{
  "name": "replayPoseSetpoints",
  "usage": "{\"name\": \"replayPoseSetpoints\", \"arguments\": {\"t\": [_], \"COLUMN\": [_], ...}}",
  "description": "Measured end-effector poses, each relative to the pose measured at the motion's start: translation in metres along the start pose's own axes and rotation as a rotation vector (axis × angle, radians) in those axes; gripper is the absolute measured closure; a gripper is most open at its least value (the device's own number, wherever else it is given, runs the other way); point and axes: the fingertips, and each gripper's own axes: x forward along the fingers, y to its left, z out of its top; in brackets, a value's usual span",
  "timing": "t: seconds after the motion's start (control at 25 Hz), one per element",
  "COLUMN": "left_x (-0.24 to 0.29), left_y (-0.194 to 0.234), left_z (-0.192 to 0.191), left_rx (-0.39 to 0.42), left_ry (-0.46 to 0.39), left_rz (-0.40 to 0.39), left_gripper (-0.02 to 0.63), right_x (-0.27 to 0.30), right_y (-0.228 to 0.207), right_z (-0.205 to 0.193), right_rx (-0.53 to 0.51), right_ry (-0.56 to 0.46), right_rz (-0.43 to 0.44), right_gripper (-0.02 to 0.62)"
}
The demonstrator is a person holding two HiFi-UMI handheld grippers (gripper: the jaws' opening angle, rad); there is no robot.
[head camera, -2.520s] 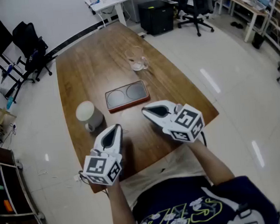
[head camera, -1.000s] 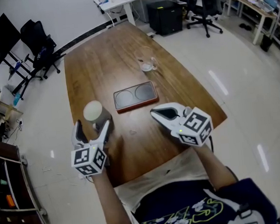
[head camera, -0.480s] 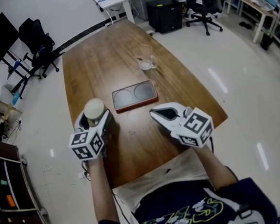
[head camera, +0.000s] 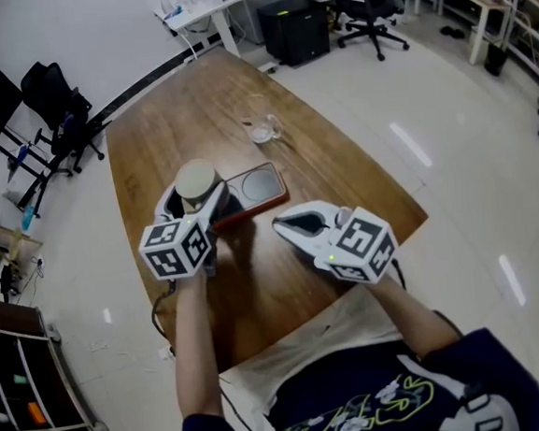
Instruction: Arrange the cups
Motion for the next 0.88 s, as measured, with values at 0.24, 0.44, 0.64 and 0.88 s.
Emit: {"name": "replayPoseSetpoints", "arguments": {"t": [0.24,0.44,0.64,0.88], "left_x": [0.008,-0.024,-0.105,-0.137], "left_y": [-0.007,-0.01,-0.034,-0.068], "left_z": [-0.017,0.018,0.036,-0.022], "left_rx": [0.006,0.097,-0.102,-0.15], "left_ry": [0.009,-0.179,-0.307,-0.22], "left_rz": [-0.015,0.008,-0.024,-0.105], "left_gripper": [0.19,0.19,0.206,0.604], "right_x": [-0.003,-0.001,-0.005,-0.005], "right_y": [0.005,0.002,0.007,0.002], "right_z": [-0.001,0.005,0.004,0.004], "right_rx": [-0.003,0.004,0.0,-0.007], "right_ry": [0.003,-0.003,-0.006,-0.003], "right_rz": [-0.002,-0.019,0.0,-0.001], "right_gripper": [0.6,0.6,0.6,0.6]}}
